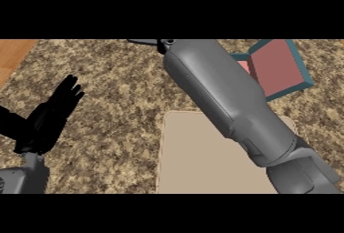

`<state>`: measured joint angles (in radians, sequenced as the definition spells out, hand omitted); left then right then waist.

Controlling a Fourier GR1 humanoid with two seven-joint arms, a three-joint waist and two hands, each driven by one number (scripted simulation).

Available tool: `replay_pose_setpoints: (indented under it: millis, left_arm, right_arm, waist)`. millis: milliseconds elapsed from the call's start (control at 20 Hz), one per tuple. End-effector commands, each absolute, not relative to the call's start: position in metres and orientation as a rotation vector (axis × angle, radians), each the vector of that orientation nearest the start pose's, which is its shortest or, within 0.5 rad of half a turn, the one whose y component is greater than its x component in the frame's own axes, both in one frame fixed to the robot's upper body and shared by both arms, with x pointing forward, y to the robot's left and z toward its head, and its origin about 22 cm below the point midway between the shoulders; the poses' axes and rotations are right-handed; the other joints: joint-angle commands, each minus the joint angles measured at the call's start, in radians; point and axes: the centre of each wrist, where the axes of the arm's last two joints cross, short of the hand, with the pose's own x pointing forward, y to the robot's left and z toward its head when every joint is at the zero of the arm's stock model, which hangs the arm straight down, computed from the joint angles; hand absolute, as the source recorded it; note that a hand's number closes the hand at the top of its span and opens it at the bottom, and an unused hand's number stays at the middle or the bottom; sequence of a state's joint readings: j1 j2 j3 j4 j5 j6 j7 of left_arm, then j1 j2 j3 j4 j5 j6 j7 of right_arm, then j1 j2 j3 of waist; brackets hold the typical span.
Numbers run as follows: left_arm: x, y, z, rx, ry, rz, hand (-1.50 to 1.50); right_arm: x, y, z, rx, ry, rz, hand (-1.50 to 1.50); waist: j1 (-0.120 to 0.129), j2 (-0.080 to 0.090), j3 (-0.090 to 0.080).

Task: Pick the bell pepper from the tray and place it in the cardboard box

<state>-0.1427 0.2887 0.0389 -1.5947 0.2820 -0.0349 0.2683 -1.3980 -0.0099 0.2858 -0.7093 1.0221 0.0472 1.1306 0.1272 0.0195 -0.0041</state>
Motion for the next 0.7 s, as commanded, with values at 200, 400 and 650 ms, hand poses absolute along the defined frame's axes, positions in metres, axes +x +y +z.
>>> replay_pose_setpoints:
  millis: [200, 400, 650]
  left_arm:
    - [0.272, 0.295, 0.054, -0.002, -1.453, -0.002, 0.00]
    - [0.263, 0.303, 0.061, 0.005, -1.450, -0.018, 0.00]
    - [0.265, 0.301, 0.056, 0.021, -1.456, 0.001, 0.00]
  right_arm:
    - [0.412, 0.033, 0.287, -1.584, -1.006, 0.418, 1.50]
    - [0.425, 0.018, 0.291, -1.604, -0.975, 0.358, 1.50]
    - [0.437, 0.007, 0.286, -1.620, -0.901, 0.422, 1.50]
  waist:
    - [-0.055, -0.004, 0.000]
    - [-0.054, -0.006, 0.002]
    - [-0.079, -0.006, 0.002]
